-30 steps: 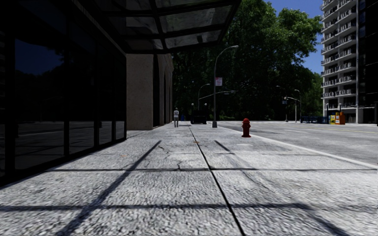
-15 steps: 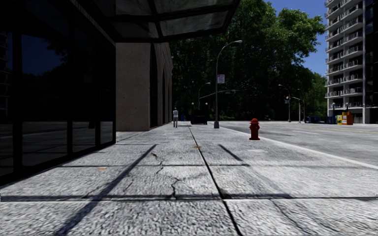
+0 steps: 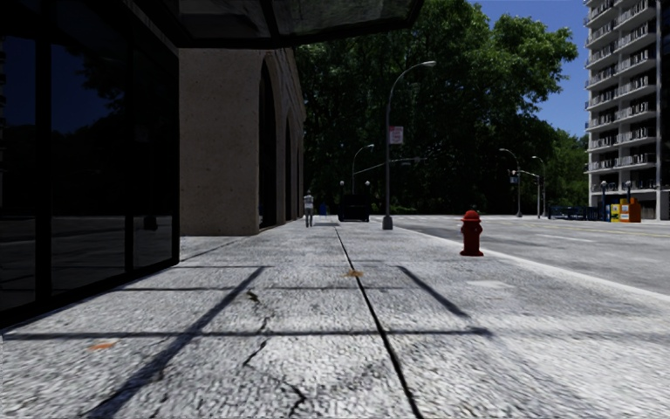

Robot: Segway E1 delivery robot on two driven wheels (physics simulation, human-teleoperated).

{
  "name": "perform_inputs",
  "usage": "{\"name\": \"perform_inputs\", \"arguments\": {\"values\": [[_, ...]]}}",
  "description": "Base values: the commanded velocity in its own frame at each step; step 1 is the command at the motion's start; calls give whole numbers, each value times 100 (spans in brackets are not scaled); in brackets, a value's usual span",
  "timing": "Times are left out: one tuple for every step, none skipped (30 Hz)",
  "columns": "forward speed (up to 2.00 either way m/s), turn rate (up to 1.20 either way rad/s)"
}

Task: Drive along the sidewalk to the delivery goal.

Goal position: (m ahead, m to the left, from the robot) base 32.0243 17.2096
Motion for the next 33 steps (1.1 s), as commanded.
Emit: {"name": "perform_inputs", "arguments": {"values": [[200, 0], [200, 0], [200, 0], [200, 0], [200, 0], [200, 0], [200, 0], [200, 0], [200, 0], [200, 0], [200, 0], [200, 0], [200, 0], [200, 0], [200, 0], [200, 0], [200, 0], [200, 0], [200, 0], [200, 0], [200, 0], [200, 0], [200, 0], [200, 0], [200, 0], [200, 0], [200, 0], [200, 0], [200, 0], [200, 0], [200, 0], [200, 0], [200, 0]]}}
